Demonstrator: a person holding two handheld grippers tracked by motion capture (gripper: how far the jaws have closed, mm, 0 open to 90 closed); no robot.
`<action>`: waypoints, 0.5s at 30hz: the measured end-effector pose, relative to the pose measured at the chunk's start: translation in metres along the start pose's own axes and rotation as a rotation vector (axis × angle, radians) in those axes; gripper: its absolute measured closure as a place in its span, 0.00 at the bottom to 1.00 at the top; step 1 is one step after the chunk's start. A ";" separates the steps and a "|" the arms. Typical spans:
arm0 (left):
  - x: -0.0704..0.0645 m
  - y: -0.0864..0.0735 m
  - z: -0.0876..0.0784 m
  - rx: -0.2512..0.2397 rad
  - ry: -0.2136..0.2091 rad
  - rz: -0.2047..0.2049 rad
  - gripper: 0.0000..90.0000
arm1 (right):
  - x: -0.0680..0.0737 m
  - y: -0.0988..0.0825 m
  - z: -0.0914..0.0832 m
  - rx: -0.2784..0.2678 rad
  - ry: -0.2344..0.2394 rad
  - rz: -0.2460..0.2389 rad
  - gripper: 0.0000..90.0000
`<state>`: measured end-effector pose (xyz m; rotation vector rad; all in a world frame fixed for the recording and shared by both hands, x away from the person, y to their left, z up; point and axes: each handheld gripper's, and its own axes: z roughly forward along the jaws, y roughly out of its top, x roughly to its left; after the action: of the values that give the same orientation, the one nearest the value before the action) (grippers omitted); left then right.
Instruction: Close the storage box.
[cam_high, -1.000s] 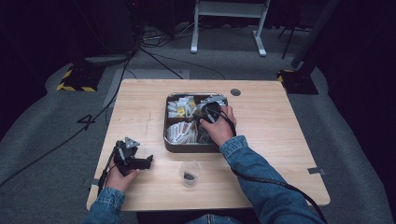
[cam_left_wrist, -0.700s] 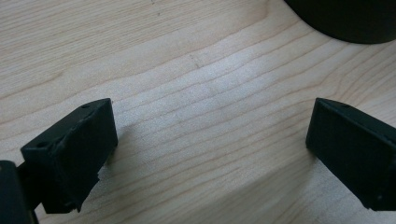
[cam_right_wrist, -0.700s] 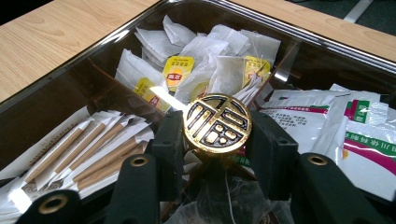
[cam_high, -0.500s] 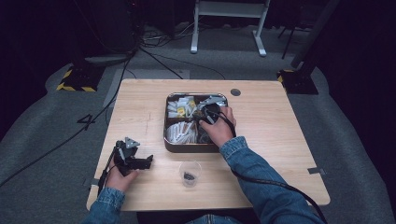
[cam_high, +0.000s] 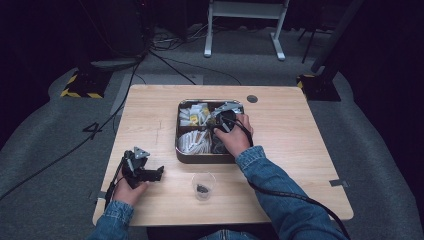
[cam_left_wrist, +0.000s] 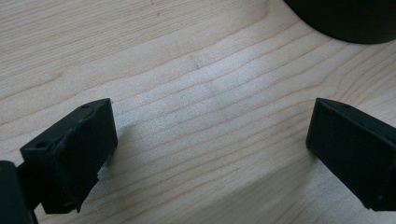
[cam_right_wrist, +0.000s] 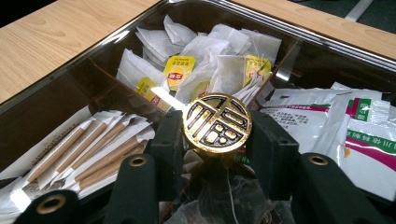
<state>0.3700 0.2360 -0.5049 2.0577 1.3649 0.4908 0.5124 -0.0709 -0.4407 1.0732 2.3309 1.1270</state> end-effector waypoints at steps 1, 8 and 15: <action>0.000 0.000 0.000 0.000 0.000 0.000 0.03 | 0.000 0.000 0.000 -0.014 0.000 -0.002 0.58; 0.000 0.000 0.000 0.000 -0.001 0.000 0.03 | -0.002 0.008 -0.015 -0.059 0.016 -0.009 0.52; 0.000 0.000 0.000 0.001 -0.002 0.000 0.03 | -0.011 0.018 -0.048 -0.091 0.044 0.006 0.50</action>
<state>0.3695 0.2360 -0.5049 2.0586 1.3642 0.4887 0.5009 -0.0970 -0.3968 1.0338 2.2871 1.2576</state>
